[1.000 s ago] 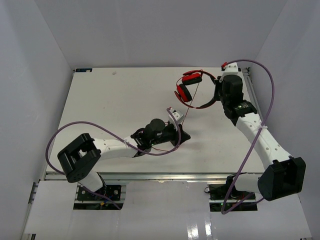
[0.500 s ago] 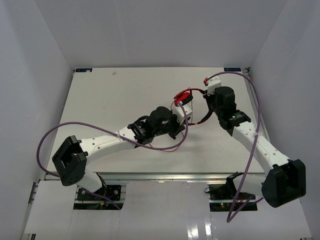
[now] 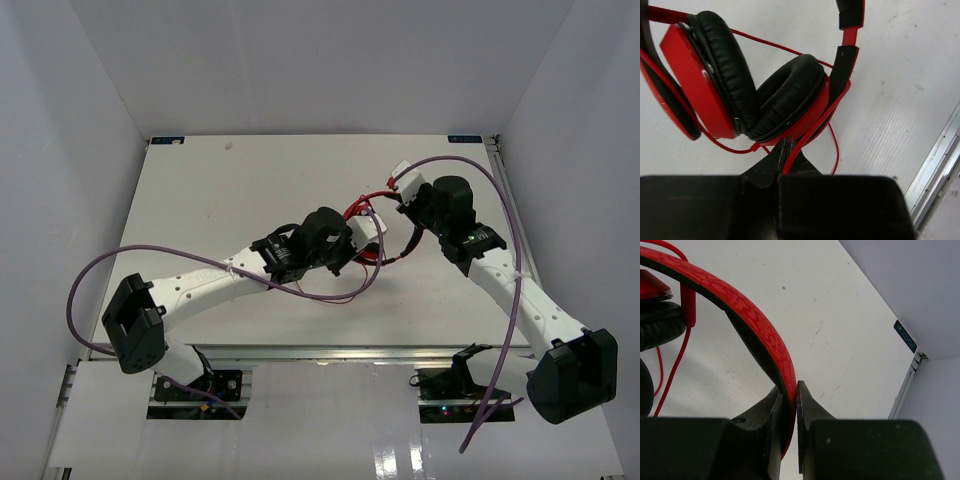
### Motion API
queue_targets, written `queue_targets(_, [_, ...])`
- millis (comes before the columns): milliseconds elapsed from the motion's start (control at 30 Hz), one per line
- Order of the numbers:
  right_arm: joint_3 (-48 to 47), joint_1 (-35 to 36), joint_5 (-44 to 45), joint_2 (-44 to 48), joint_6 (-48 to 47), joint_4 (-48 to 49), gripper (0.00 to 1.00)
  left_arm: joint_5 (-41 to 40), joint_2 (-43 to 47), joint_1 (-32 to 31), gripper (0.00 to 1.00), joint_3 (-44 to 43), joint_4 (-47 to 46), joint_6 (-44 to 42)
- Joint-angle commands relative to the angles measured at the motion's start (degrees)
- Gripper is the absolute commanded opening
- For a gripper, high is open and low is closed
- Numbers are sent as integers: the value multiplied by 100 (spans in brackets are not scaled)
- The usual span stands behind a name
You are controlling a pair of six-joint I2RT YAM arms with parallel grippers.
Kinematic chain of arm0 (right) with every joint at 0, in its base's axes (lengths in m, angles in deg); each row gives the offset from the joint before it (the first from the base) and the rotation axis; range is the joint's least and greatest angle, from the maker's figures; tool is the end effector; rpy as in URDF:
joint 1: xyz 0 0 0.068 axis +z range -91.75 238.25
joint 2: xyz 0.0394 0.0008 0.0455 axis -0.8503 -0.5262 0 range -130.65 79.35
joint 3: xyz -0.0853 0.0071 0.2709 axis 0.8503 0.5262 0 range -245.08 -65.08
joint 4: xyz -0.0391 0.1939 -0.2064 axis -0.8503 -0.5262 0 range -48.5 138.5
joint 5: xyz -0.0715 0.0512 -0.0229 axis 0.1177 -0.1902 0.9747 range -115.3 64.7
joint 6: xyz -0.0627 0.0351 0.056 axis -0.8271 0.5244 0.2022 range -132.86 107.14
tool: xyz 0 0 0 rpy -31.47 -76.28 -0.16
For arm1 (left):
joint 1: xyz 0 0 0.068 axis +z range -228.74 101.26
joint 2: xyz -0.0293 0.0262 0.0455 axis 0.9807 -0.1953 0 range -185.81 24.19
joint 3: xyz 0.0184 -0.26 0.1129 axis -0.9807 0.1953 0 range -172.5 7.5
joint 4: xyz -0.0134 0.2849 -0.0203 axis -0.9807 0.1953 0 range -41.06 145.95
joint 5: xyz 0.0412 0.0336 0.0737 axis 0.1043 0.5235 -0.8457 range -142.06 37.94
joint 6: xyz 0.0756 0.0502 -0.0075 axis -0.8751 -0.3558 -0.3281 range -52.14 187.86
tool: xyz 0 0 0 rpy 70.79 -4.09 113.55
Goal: Wrap the headphones
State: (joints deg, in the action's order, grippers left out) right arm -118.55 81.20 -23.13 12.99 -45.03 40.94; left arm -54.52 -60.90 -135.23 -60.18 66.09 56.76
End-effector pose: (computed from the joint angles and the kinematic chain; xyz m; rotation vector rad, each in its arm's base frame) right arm 0.3076 0.1270 0.3097 -0.8703 1.7227 -0.1442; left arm 0.2242 -0.3324 0.2761 1.2041 1.8434 -0.4028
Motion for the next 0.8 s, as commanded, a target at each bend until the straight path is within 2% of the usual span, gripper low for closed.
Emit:
queue_targets(0, [-241,64,-740,22,-546,-407,8,-611,561,33,5,-140,70,-302])
queue_targets(267, [-235,175,-1099,-97,-560,-748,8,-900,886,33,15,56,70,-491])
queue_targets(567, [-436,211,-1708,-318,-244,-1144,8,-1230,1407,33,17,464,79,-560])
queue_targets(767, [-463,227,-1776,-398,-106,-1210,8,-1024,1653,27,17,612,100,-430])
